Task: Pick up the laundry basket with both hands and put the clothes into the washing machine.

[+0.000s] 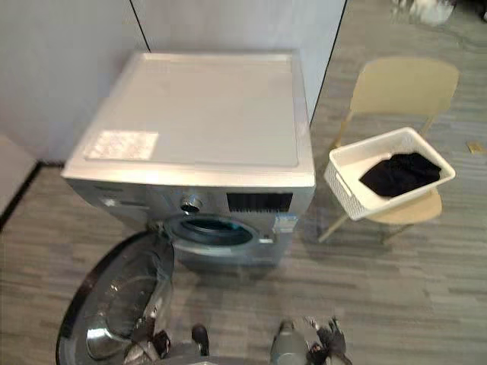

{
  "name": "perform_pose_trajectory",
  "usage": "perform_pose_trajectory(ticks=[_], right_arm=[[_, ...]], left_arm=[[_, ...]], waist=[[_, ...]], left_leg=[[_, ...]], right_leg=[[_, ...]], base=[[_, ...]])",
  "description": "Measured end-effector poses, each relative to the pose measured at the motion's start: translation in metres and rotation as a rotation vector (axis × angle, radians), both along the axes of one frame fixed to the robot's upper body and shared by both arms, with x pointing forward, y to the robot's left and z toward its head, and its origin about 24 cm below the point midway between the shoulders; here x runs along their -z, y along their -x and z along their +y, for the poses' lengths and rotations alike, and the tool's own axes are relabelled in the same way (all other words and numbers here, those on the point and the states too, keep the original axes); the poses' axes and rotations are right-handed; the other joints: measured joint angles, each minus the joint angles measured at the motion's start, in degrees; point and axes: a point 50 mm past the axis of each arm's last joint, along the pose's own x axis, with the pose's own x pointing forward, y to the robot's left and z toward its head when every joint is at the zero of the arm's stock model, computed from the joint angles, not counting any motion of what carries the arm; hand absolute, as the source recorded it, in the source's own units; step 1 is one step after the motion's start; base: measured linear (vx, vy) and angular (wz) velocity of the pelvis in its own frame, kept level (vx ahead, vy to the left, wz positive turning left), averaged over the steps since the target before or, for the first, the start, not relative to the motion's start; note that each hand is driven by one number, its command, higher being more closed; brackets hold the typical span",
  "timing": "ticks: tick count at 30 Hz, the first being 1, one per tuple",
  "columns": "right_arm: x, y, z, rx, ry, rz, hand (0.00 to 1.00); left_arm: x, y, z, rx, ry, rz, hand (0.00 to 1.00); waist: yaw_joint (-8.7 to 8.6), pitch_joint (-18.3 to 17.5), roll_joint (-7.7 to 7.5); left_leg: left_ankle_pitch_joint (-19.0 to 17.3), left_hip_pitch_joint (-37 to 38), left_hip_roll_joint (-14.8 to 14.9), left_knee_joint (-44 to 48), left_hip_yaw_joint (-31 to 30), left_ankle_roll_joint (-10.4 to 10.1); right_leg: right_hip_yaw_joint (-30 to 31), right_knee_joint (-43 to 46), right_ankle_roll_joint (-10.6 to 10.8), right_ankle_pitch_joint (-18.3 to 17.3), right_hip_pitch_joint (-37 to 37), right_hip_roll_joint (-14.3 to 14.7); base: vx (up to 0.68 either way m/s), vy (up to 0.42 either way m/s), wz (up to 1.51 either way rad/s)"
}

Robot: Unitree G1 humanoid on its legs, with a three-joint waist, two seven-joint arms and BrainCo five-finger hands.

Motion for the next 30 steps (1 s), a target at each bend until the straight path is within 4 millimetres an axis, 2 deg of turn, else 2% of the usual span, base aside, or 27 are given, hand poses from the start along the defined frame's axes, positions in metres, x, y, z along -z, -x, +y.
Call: perform_pose_trajectory(ticks=[1,3,4,5,6,7,8,9,10,12,13,14,15,16,17,19,20,21,24,27,30], right_arm=[[0.002,0.006,-0.004,0.026,-0.002,0.023,0.00],[0.007,0.010,-0.005,0.029,-0.021,0.059,0.00],[0.009,0.014,-0.006,0.040,-0.030,0.084,0.00],[0.010,0.014,-0.004,0.038,-0.040,0.097,0.00],[0.012,0.012,-0.002,0.024,-0.049,0.106,0.00],[0.012,0.008,0.002,-0.001,-0.062,0.105,0.00],[0.013,0.005,0.005,-0.013,-0.071,0.102,0.00],[0.013,-0.001,0.009,-0.037,-0.081,0.099,0.00],[0.013,-0.005,0.011,-0.056,-0.079,0.096,0.00],[0.011,-0.009,0.004,-0.068,-0.058,0.091,0.00],[0.010,-0.014,0.002,-0.073,-0.049,0.083,0.00],[0.009,-0.016,-0.001,-0.076,-0.041,0.078,0.00],[0.006,-0.025,-0.006,-0.082,-0.025,0.060,0.00],[0.005,-0.030,-0.005,-0.088,-0.025,0.048,0.00],[0.005,-0.030,-0.005,-0.093,-0.026,0.047,0.00],[0.006,-0.027,-0.004,-0.099,-0.028,0.056,0.00],[0.007,-0.022,-0.002,-0.096,-0.034,0.064,0.00],[0.009,-0.017,0.002,-0.095,-0.046,0.074,0.00],[0.013,-0.001,0.011,-0.069,-0.082,0.099,0.00],[0.013,0.003,0.009,-0.055,-0.088,0.099,0.00],[0.011,-0.002,0.007,-0.047,-0.083,0.071,0.00]], left_arm=[[0.002,0.003,-0.002,-0.006,0.021,0.004,0.00],[0.002,0.004,-0.002,-0.005,0.045,-0.007,0.00],[0.003,0.004,-0.003,0.009,0.057,-0.010,0.00],[0.003,0.003,-0.003,0.018,0.063,-0.011,0.00],[0.003,0.002,-0.002,0.029,0.066,-0.014,0.00],[0.002,-0.002,-0.001,0.039,0.064,-0.026,0.00],[0.000,-0.005,0.001,0.046,0.058,-0.035,0.00],[-0.001,-0.008,0.005,0.063,0.049,-0.043,0.00],[-0.001,-0.010,0.004,0.096,0.044,-0.045,0.00],[-0.001,-0.012,-0.001,0.143,0.048,-0.042,0.00],[-0.001,-0.013,-0.008,0.162,0.061,-0.043,0.00],[0.000,-0.013,-0.012,0.168,0.071,-0.043,0.00],[0.000,-0.014,-0.021,0.179,0.089,-0.045,0.00],[0.000,-0.014,-0.024,0.202,0.086,-0.042,0.00],[0.000,-0.015,-0.025,0.218,0.083,-0.040,0.00],[0.002,-0.013,-0.028,0.264,0.080,-0.020,0.00],[0.001,-0.018,-0.027,0.290,0.065,-0.023,0.00],[0.002,-0.017,-0.024,0.297,0.058,-0.014,0.00],[0.004,-0.010,-0.013,0.334,0.021,0.028,0.00],[0.004,-0.010,-0.013,0.361,0.023,0.031,0.00],[0.003,-0.017,-0.017,0.387,0.023,0.027,0.00]], waist=[[-0.02,-0.59,-0.34],[-0.02,-1.39,0.29],[-0.01,-1.69,-0.31],[0.05,-1.99,-0.01],[-0.01,-1.65,-0.48],[0.07,-0.67,-1.52],[0.24,-0.16,-1.82],[0.19,0.21,-2.17],[0.21,0.70,-1.67],[0.15,1.15,-1.05],[0.18,1.26,0.50],[0.19,1.09,1.35],[0.30,1.15,2.77],[0.21,1.12,3.03],[0.27,1.06,2.94],[-0.09,0.73,3.03],[0.41,0.32,1.57],[0.49,0.17,0.75],[-0.33,-0.94,-0.93],[-0.53,-0.94,-1.12],[-0.43,-0.20,-0.67]], left_leg=[[0.49,1.17,-0.09,-1.22,-0.45,-0.18],[0.78,3.28,-0.07,-1.94,-1.56,-0.26],[0.79,3.64,0.06,-1.61,-2.40,-0.28],[0.77,4.11,0.17,-0.82,-3.01,-0.29],[0.71,3.99,0.29,0.65,-3.17,-0.27],[0.56,3.33,0.25,4.45,-3.18,-0.13],[0.40,2.47,0.32,7.38,-3.25,0.10],[-0.21,-0.14,1.27,14.52,-3.32,1.09],[-0.34,-1.95,2.43,20.26,-3.60,1.22],[-0.62,-2.16,3.60,23.86,-4.39,0.92],[-1.82,-1.72,3.92,24.07,-5.56,0.67],[-3.02,-1.67,3.90,23.93,-6.70,0.71],[-5.88,-1.60,3.09,23.69,-9.98,0.59],[-8.09,-0.97,1.05,21.33,-13.28,0.23],[-8.81,-0.04,0.33,19.13,-14.26,0.47],[-10.42,4.28,-0.11,11.19,-13.76,0.74],[-10.14,4.54,-0.76,9.83,-11.92,1.03],[-10.09,4.93,-1.12,9.26,-10.72,1.11],[-8.95,7.29,-2.82,5.38,-8.26,1.79],[-8.90,9.25,-3.26,3.92,-4.64,1.87],[-8.90,9.46,-2.80,4.07,-1.02,1.88]], right_leg=[[-0.80,-1.06,0.14,0.14,1.52,0.05],[-2.17,-3.01,0.33,0.47,4.79,0.37],[-2.53,-4.23,0.45,0.66,6.43,0.83],[-3.24,-4.98,0.43,0.74,7.68,0.97],[-3.97,-5.69,0.44,0.76,8.93,1.21],[-4.18,-6.42,0.23,0.89,10.52,1.21],[-4.22,-6.98,-0.06,1.08,11.46,1.28],[-4.18,-7.97,-0.43,1.32,12.80,1.76],[-4.02,-8.65,-0.70,1.53,14.22,2.46],[-3.29,-9.18,-1.09,1.85,15.69,3.53],[-2.16,-9.61,-1.32,2.23,15.67,4.29],[-1.42,-9.75,-1.33,2.43,15.18,4.69],[0.38,-9.91,-1.27,2.82,13.87,5.10],[2.58,-9.98,-1.13,3.03,12.50,5.53],[3.62,-10.07,-1.39,3.69,11.95,5.72],[5.80,-11.64,-0.08,5.68,11.49,6.25],[7.45,-13.17,0.07,7.31,10.96,5.73],[8.56,-14.39,0.13,8.27,11.00,5.39],[10.53,-16.31,1.00,9.17,11.00,4.05],[13.29,-14.52,1.06,9.11,9.13,3.86],[13.67,-6.73,0.50,8.72,2.92,4.61]], base=[[0.10,0.013,0.35],[0.09,0.004,0.30],[0.10,-0.005,0.31],[0.10,-0.014,0.35],[0.06,-0.046,0.26],[0.00,-0.052,0.16],[-0.04,-0.090,0.02],[-0.04,-0.093,-0.09],[-0.04,-0.093,-0.12],[-0.03,-0.043,-0.26],[-0.04,-0.007,-0.40],[-0.06,0.059,-0.61],[-0.07,0.132,-0.79],[-0.06,0.149,-0.87],[0.00,0.147,-0.80],[0.04,0.127,-0.64],[-0.01,0.149,-0.65],[-0.02,0.147,-0.66],[0.04,0.093,-0.41],[0.06,0.069,-0.56],[0.02,0.013,-0.59]])
